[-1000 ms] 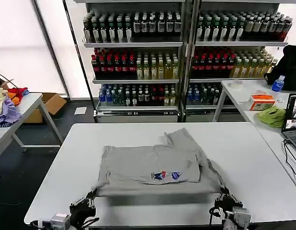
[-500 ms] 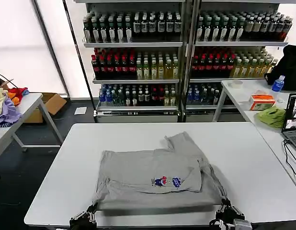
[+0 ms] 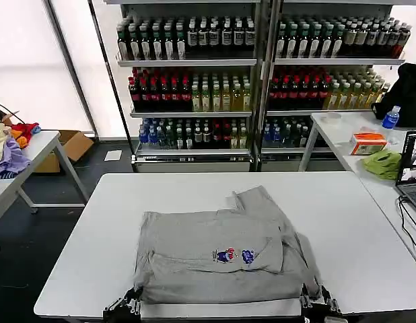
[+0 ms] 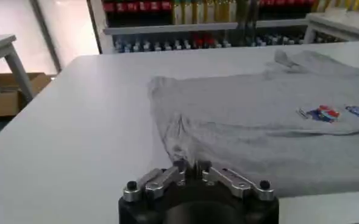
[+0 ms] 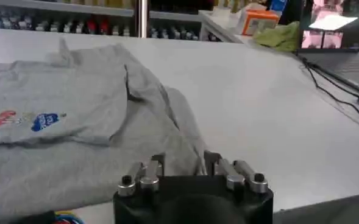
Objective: Fold and organize the clothes.
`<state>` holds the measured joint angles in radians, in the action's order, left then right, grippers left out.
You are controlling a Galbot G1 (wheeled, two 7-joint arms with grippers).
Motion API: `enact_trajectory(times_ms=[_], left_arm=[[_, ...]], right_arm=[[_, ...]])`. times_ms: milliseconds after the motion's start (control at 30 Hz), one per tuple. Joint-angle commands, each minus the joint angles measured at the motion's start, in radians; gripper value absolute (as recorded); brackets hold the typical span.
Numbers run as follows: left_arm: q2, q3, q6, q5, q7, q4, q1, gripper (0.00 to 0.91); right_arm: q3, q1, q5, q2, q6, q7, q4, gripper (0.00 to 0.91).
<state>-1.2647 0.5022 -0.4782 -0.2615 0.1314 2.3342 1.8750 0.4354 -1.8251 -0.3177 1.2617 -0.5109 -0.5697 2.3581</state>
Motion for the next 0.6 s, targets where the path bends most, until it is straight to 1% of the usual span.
enact_trajectory(times_ms=[33, 133, 300, 400, 433, 500, 533, 600], left_arm=[[-0.007, -0.001, 0.002, -0.011, -0.001, 0.051, 0.004, 0.907], [-0.015, 0.016, 0.005, -0.038, -0.001, 0.094, -0.028, 0.907], [-0.013, 0.083, 0.005, -0.080, -0.010, 0.141, -0.123, 0.907], [0.017, 0.154, 0.002, -0.127, -0.027, 0.144, -0.189, 0.907], [0.037, 0.189, -0.011, -0.156, -0.039, 0.143, -0.214, 0.907], [0.077, 0.226, -0.030, -0.209, -0.056, 0.136, -0.258, 0.907], [0.106, 0.251, -0.042, -0.237, -0.072, 0.123, -0.293, 0.907], [0.139, 0.273, -0.064, -0.314, -0.081, 0.093, -0.356, 0.907]], right_arm=[[0.019, -0.027, 0.001, 0.003, 0.002, -0.002, 0.055, 0.907], [0.095, 0.000, -0.048, -0.002, 0.013, 0.008, 0.105, 0.907], [0.183, 0.132, -0.143, 0.002, 0.056, 0.044, 0.097, 0.907], [0.213, 0.210, -0.195, -0.010, 0.056, 0.059, 0.069, 0.907], [0.227, 0.249, -0.211, -0.022, 0.057, 0.074, 0.047, 0.907], [0.234, 0.306, -0.236, -0.041, 0.054, 0.080, 0.017, 0.907], [0.238, 0.351, -0.270, -0.060, 0.045, 0.078, -0.011, 0.907], [0.236, 0.438, -0.289, -0.084, 0.027, 0.088, -0.050, 0.907]])
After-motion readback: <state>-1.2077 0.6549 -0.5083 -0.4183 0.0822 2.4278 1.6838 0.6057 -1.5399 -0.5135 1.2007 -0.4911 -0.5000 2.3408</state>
